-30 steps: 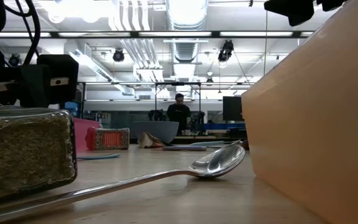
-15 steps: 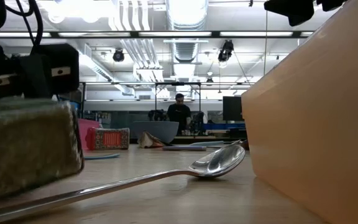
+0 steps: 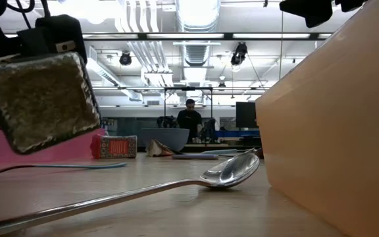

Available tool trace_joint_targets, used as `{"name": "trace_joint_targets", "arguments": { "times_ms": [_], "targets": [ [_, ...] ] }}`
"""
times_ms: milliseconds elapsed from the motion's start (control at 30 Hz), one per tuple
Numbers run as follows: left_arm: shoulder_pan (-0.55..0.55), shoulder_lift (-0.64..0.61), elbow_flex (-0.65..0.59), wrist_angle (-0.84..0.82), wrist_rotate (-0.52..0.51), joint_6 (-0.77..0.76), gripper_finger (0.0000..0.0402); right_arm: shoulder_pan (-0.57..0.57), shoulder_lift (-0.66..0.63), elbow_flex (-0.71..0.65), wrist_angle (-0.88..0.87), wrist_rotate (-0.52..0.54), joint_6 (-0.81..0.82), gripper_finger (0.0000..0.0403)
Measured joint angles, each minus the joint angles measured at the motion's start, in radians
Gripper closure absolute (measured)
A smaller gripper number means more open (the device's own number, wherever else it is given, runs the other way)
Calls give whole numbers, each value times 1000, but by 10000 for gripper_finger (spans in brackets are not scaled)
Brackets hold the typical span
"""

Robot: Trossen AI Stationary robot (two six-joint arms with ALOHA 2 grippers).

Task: Pick & Place Food Item
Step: Put the green seasoning bottle into the green bin

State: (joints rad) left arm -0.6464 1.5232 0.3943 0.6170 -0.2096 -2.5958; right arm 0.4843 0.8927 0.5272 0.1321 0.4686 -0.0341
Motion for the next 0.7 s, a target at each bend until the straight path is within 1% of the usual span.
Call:
{"name": "trace_joint_targets", "arguments": {
  "times_ms": [167,267,533,700],
  "targets": [
    [0,-26,0,0,-32,126,201,0,0,0,0,0,0,126],
    [0,-54,0,0,-67,241,201,0,0,0,0,0,0,126],
    [0,-136,10,-1,-130,765,201,0,0,0,0,0,0,126],
    [0,-174,47,-6,-135,1056,201,0,0,0,0,0,0,126]
  ]
}}
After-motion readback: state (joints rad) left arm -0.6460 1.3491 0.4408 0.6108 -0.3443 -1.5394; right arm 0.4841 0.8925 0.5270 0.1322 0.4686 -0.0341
